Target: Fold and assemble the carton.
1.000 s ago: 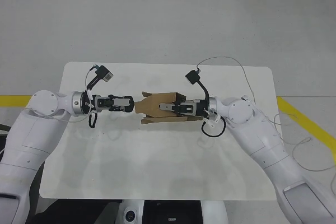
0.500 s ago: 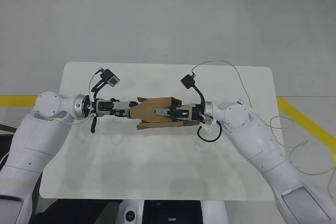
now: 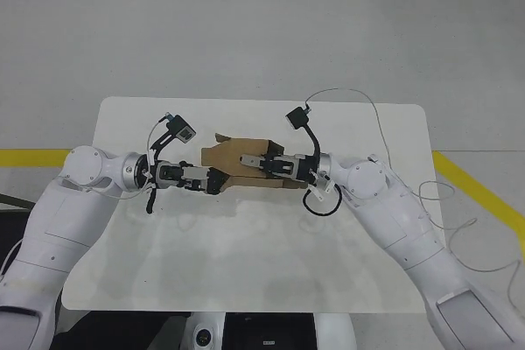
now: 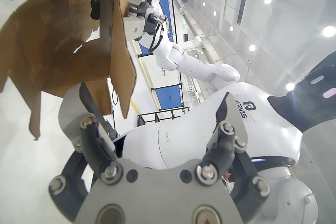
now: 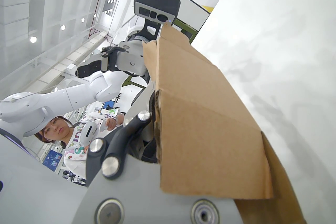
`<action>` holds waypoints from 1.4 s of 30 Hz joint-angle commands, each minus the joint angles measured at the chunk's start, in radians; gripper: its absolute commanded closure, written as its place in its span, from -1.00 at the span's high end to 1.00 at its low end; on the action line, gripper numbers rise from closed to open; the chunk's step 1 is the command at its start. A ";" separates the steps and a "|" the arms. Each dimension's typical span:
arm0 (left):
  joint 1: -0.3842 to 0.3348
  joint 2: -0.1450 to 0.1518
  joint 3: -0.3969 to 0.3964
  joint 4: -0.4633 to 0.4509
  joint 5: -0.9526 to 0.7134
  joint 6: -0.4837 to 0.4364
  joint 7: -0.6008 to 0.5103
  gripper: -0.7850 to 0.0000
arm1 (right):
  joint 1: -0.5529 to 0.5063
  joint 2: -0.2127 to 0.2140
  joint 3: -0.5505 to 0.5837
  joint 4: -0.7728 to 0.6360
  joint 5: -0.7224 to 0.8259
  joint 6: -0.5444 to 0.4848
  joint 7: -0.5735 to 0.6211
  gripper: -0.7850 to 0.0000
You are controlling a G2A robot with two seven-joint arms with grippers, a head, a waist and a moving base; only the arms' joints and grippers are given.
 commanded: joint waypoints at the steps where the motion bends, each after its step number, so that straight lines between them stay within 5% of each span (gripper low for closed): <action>1: 0.002 -0.002 0.000 -0.004 0.003 0.003 -0.003 1.00 | 0.001 -0.003 -0.001 -0.002 -0.001 -0.001 -0.010 -1.00; 25: 0.018 -0.020 -0.001 -0.029 0.020 0.030 -0.036 1.00 | -0.007 -0.031 0.006 -0.005 -0.032 -0.021 -0.098 -1.00; 42: 0.018 -0.028 -0.022 -0.020 0.033 0.035 -0.041 1.00 | -0.014 -0.059 -0.030 0.017 0.046 -0.008 -0.047 -1.00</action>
